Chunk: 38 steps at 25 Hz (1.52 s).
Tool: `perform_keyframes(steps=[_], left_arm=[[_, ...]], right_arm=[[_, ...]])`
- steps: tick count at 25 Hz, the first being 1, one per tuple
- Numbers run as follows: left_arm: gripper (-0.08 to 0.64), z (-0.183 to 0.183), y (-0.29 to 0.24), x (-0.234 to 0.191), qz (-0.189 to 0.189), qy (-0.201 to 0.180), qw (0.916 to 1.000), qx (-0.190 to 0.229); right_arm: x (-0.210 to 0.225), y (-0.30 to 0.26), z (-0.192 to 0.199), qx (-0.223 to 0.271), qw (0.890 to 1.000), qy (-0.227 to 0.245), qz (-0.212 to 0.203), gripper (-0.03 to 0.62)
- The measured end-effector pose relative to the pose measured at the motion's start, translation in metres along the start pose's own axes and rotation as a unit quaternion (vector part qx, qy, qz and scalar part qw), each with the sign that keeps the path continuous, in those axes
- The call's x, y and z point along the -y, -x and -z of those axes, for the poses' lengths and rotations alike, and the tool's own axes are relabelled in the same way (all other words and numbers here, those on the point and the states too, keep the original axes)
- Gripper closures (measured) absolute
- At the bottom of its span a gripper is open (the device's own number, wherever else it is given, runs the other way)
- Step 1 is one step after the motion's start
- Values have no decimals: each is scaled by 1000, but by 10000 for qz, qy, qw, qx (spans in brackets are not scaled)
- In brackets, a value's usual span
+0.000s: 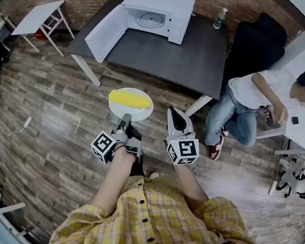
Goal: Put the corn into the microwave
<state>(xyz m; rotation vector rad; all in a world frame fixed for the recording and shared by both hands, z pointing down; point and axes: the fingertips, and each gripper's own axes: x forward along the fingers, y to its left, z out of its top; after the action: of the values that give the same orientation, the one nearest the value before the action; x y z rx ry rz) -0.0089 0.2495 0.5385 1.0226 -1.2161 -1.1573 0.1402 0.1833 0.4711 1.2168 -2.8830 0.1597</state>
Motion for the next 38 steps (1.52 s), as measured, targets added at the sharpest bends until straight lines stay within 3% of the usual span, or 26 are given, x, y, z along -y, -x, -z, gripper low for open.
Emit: perform_keyframes(steps=[21, 33, 38], left_arm=[[548, -102, -159, 55, -130, -295, 9973, -658], [548, -124, -192, 64, -163, -409, 9949, -912], [548, -124, -204, 59, -220, -295, 9953, -896]], right_arm=[[23, -181, -36, 88, 9984, -38, 555, 592], [25, -208, -47, 119, 9964, 5, 836, 592], [35, -215, -43, 107, 9958, 0, 908, 592]])
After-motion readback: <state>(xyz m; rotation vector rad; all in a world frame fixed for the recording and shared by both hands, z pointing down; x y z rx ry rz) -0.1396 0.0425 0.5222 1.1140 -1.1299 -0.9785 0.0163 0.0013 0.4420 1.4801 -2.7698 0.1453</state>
